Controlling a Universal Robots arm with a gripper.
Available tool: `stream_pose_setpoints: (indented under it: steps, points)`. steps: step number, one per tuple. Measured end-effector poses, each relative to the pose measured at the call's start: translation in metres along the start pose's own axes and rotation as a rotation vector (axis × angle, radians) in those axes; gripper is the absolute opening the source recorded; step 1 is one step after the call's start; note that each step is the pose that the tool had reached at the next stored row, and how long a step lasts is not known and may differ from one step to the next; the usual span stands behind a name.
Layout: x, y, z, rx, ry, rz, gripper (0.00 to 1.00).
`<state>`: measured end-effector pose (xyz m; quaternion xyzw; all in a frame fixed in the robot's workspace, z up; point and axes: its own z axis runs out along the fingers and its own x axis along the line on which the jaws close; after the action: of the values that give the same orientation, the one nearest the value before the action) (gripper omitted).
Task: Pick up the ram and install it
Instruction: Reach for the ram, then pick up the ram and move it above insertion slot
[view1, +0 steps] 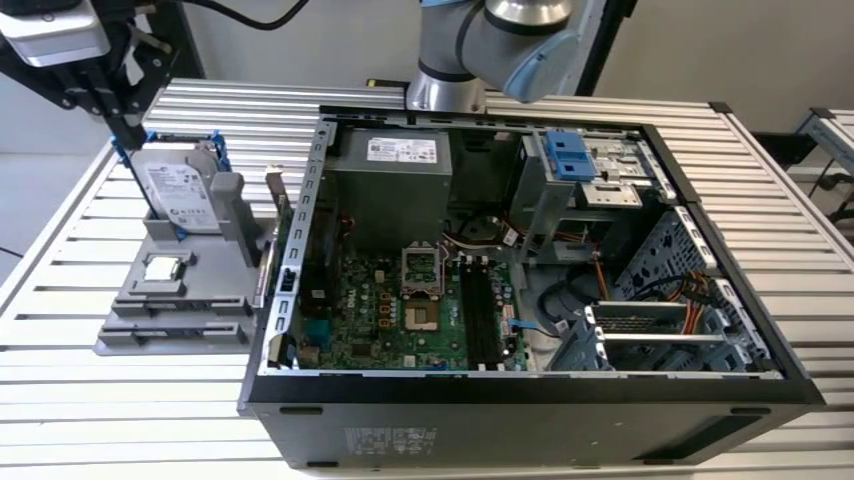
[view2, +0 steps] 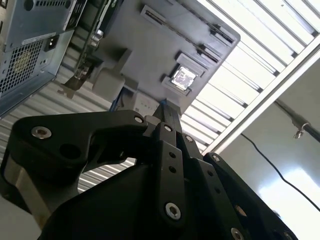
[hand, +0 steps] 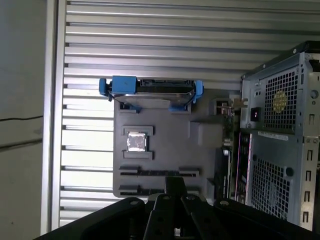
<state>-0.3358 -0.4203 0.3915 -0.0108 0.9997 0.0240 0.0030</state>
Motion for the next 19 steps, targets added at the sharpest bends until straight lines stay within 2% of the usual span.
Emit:
stream_pose_setpoints:
  steps: [16, 19]
  points:
    - [0.0001, -0.0043, 0.0002, -0.0001, -0.0001, 0.0, 0.0]
    - [0.0001, -0.0071, 0.0001, 0.0, -0.0001, 0.0, 0.0]
